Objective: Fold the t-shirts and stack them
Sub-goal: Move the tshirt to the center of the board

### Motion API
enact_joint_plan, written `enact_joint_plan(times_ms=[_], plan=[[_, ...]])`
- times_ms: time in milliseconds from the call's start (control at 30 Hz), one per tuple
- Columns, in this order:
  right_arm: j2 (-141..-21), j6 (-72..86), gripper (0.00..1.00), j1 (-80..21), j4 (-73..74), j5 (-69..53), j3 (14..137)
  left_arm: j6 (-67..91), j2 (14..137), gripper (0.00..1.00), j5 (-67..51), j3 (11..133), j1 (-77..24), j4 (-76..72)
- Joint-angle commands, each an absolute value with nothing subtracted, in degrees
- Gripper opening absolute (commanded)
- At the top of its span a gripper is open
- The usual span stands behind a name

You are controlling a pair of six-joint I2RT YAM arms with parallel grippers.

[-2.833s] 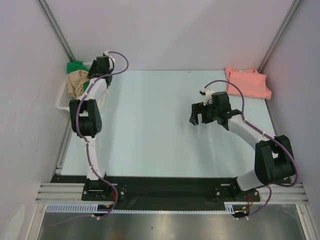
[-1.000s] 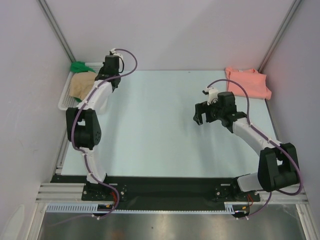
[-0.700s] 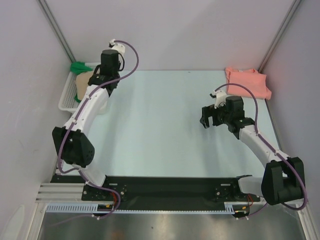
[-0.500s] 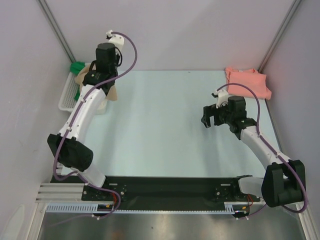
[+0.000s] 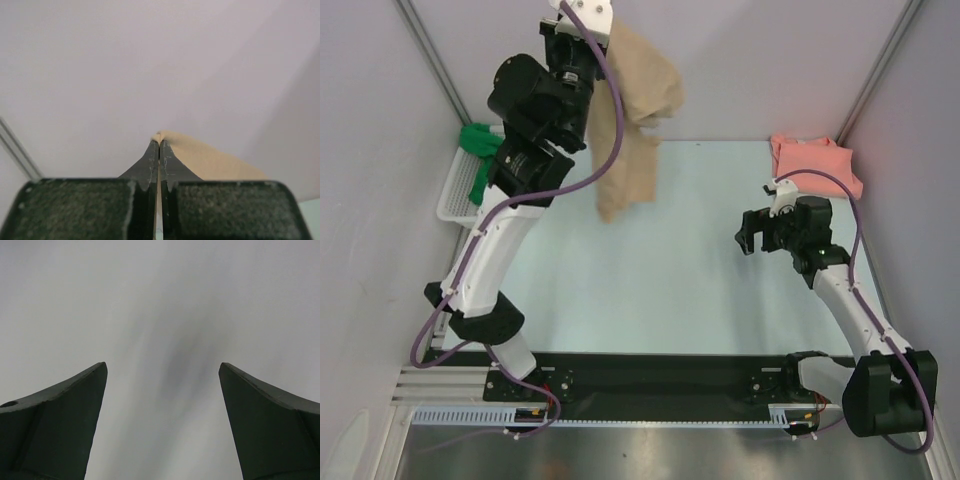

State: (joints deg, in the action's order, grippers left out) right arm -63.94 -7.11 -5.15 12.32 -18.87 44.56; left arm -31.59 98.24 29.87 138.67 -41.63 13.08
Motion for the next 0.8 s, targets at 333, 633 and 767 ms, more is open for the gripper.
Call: enact_joint_plan(times_ms=[333, 633, 767], plan=[[-56.96, -8.7, 1.0, -2.29, 16.78, -20.3, 44.74, -37.28, 90.11, 0.65, 39.2, 102.14, -48.43, 9.74], [-60.72, -15.73, 0.98, -2.55, 25.83, -31.73, 45.62, -16.52, 77.8, 0.9, 21.64, 67.97, -39.99, 29.79], [-64.51, -16.78, 0.96, -2.55, 28.39, -32.87, 45.53, -16.26, 76.38, 0.88, 10.56, 66.71, -39.9, 32.69]])
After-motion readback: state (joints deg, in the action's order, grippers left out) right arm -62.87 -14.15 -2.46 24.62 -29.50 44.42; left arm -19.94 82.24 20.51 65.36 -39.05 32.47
